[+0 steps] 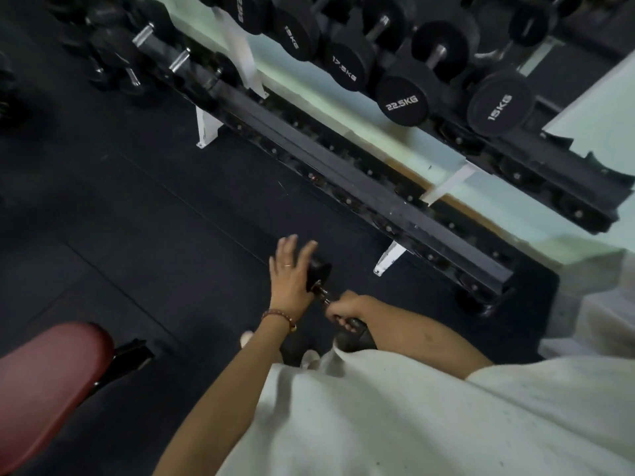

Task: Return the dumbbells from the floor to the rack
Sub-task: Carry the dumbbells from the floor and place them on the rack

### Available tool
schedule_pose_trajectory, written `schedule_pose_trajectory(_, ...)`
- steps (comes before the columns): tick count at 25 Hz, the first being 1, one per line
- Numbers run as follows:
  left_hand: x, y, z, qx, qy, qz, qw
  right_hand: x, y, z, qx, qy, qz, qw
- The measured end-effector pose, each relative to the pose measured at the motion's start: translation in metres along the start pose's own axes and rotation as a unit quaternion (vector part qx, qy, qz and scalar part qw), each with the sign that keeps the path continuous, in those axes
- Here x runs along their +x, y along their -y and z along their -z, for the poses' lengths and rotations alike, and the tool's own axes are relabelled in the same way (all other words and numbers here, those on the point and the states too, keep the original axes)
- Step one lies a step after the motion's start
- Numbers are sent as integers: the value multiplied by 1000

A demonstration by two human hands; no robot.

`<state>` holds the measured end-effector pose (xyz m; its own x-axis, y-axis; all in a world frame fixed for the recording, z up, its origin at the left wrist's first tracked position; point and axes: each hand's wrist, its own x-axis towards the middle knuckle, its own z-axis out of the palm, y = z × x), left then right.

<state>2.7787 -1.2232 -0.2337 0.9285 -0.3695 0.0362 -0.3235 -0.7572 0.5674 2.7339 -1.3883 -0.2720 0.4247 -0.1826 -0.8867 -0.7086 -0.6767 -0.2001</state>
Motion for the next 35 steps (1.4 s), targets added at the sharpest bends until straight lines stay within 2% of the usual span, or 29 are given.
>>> schedule_pose_trajectory(1,15,9,2,-155,33,133,978,-2,13,11,9,4,-8,1000)
schedule_pose_trajectory(2,31,19,2,-249,71,204,944,-5,28,22,-2,14,-13,1000)
schedule_pose_trajectory(3,47,32,2,-275,115,222,928,-16,48,33,1,18,-4,1000)
schedule_pose_trajectory(4,63,44,5,-270,154,217,925,-17,67,47,-7,18,13,1000)
schedule_pose_trajectory(5,77,53,12,-243,173,208,931,-13,85,55,-3,20,-9,1000)
schedule_pose_trajectory(7,112,72,33,-208,174,202,941,-1,129,74,9,31,-66,997)
schedule_pose_trajectory(14,251,146,111,-121,206,104,965,24,277,132,152,77,-91,981)
schedule_pose_trajectory(20,349,205,145,-84,190,124,970,196,335,161,85,67,-125,986)
schedule_pose_trajectory(23,418,246,153,-86,193,166,963,191,433,217,87,83,-93,988)
schedule_pose_trajectory(27,533,293,180,-79,164,212,960,199,557,302,15,127,-43,991)
schedule_pose_trajectory(31,631,326,209,-14,147,206,967,230,630,354,-5,78,-6,997)
schedule_pose_trajectory(35,688,354,221,-8,186,208,960,253,683,380,-8,96,6,995)
